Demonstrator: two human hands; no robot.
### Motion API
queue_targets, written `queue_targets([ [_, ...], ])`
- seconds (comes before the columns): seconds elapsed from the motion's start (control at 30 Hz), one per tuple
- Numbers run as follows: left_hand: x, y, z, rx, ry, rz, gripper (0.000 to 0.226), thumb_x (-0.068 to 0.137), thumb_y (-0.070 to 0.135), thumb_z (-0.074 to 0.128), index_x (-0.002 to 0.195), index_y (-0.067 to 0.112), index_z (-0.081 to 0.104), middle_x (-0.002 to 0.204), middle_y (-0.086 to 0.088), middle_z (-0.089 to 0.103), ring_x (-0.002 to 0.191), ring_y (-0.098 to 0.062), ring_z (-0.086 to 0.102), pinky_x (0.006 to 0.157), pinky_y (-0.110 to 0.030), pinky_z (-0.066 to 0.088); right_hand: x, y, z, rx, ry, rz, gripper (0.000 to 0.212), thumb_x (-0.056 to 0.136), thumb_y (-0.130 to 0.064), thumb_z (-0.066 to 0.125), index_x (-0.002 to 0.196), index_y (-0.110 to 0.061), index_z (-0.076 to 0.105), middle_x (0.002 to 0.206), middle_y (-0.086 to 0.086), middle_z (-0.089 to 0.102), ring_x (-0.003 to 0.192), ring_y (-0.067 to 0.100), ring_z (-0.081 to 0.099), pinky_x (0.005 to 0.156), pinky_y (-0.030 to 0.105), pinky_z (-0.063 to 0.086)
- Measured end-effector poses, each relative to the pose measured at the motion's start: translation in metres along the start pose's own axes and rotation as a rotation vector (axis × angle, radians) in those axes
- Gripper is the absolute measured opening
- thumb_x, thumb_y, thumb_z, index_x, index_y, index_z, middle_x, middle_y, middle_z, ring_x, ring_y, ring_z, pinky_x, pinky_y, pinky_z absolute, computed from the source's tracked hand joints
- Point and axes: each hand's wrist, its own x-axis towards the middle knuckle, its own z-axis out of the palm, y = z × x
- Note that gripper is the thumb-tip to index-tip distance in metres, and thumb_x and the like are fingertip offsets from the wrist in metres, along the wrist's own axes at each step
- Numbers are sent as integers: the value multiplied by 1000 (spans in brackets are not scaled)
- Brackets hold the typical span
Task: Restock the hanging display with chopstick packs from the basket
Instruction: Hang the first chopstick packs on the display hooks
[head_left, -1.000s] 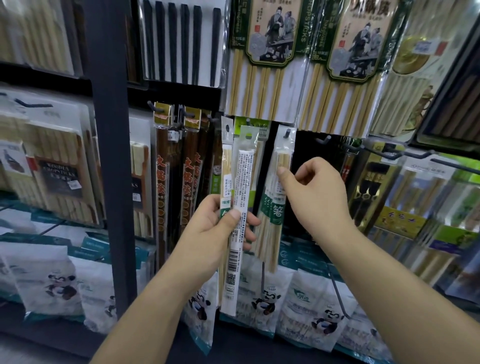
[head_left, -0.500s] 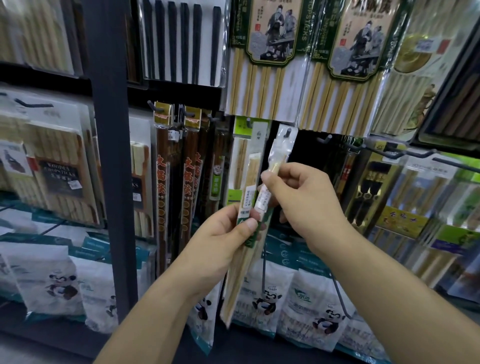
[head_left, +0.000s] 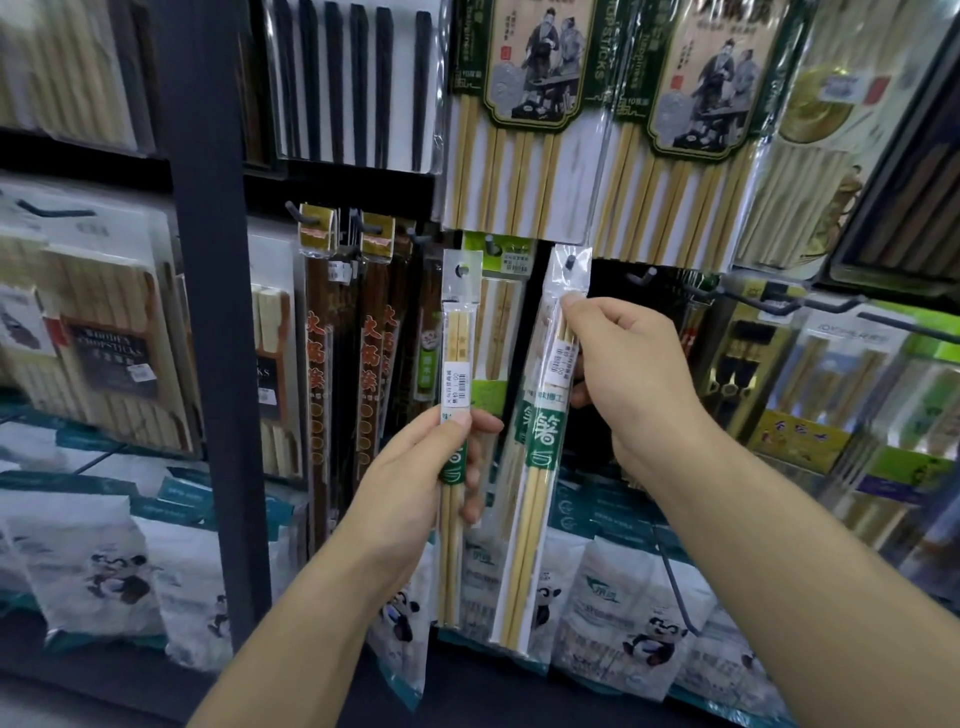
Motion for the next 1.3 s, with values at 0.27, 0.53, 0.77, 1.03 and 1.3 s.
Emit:
queue_targets([
  [0.27, 1, 3, 0, 64, -16, -20, 32, 90, 31, 48, 95, 19, 77, 70, 1, 52, 60, -17, 50, 50, -33, 44, 5, 3, 2, -135, 67, 18, 55, 103, -42, 54, 58, -11, 41, 56, 10, 36, 51, 21, 36, 51, 30, 38],
  [0.53, -4, 10, 11, 128, -42, 91, 21, 104, 8, 54, 107, 15, 73, 84, -4, 65, 68, -15, 60, 58, -30, 56, -4, 16, -9, -437, 38, -56, 59, 96, -63, 54, 84, -8, 71, 75, 10, 73, 69, 28, 71, 68, 55, 60],
  [0.77, -2, 15, 28, 232, -65, 154, 26, 101, 8, 61, 115, 25, 73, 111, -6, 75, 105, -19, 69, 87, -17, 53, -5, 5, -11, -101, 24, -193, 35, 104, -35, 56, 82, -13, 71, 74, 7, 71, 57, 10, 65, 47, 15, 43],
  [1.03, 4, 13, 38, 239, -40, 187, 29, 100, 13, 63, 109, 40, 69, 89, 20, 74, 87, 7, 65, 79, -6, 48, 8, 1, -8, 11, 55, -136, 37, 104, -24, 57, 78, 0, 67, 61, 3, 64, 50, 5, 57, 44, 13, 41],
  [1.3, 8, 6, 34, 276, 6, 196, 27, 100, 14, 64, 109, 40, 66, 79, 25, 67, 79, 9, 63, 73, -8, 49, 19, 3, -4, -34, 105, -162, 41, 101, -24, 59, 79, 10, 62, 73, 29, 61, 48, 16, 52, 47, 24, 46],
])
